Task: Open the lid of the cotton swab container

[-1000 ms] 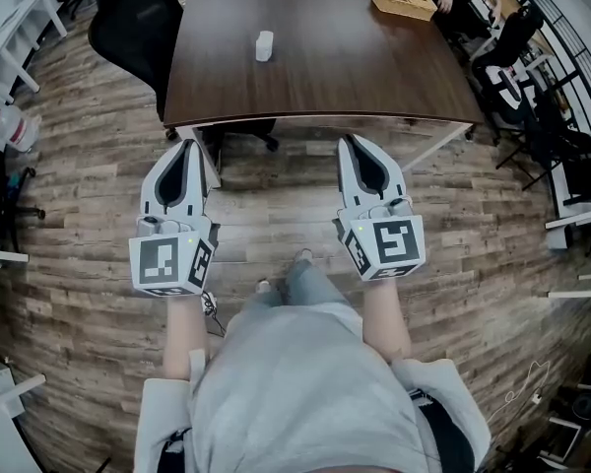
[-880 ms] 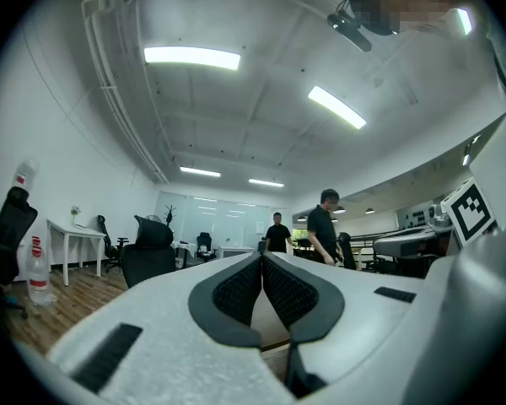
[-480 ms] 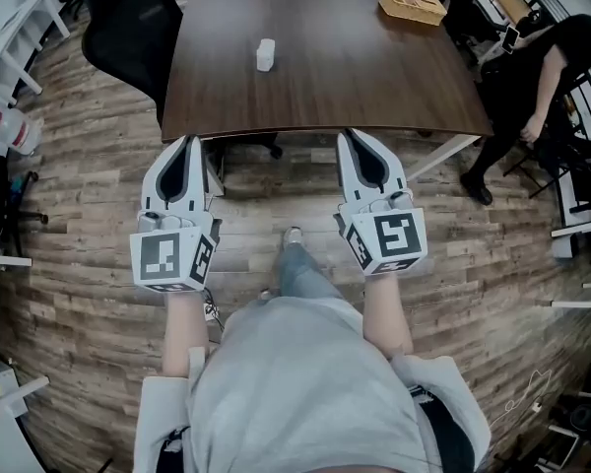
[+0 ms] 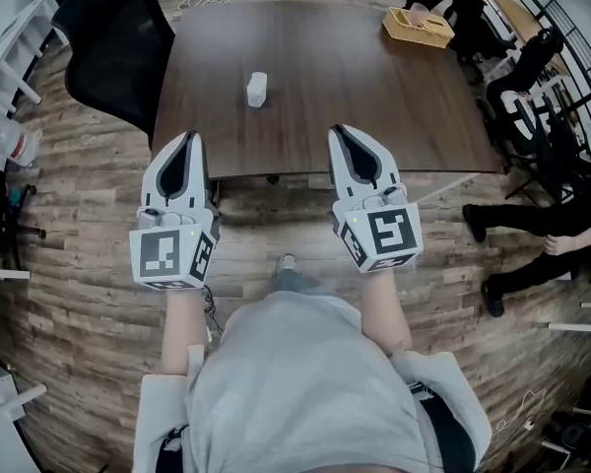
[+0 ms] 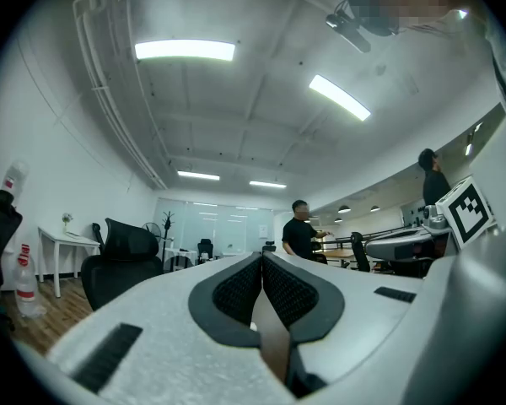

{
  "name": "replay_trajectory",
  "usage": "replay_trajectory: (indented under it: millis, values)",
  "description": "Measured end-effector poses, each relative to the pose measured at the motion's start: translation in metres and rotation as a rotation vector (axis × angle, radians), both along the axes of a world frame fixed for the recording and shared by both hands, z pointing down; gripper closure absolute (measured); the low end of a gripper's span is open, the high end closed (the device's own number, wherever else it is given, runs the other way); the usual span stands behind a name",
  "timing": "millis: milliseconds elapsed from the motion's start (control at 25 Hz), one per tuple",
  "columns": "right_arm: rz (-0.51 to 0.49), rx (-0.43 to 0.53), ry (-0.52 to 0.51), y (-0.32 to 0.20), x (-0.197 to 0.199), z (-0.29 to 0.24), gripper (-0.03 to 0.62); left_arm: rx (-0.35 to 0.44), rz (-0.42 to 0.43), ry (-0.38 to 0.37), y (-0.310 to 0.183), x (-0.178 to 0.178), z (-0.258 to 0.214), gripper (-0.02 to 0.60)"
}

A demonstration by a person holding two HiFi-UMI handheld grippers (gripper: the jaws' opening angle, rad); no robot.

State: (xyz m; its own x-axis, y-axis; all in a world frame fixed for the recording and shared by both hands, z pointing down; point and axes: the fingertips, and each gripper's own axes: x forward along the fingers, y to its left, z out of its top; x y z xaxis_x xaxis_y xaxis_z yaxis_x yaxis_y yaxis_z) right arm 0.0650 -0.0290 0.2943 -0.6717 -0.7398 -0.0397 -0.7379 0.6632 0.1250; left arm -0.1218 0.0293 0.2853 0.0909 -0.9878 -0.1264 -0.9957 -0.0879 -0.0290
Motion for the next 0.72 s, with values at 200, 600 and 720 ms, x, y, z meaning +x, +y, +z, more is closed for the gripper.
replay_trajectory:
  millis: [200,600,720]
  values:
    - [-0.03,-0.003,0.007,-0.051,0.0,0.001,0.574,-0.004,-0.018,0.001,-0.048,0.005,0.001,0.571]
    - [-0.088,-0.04,0.008,-0.108,-0.004,0.017,0.574,-0.04,-0.067,0.013,-0.106,0.008,0.019,0.571]
    - [-0.09,-0.058,0.01,-0.117,-0.006,0.023,0.574,-0.066,-0.074,0.028,-0.119,0.006,0.033,0.571]
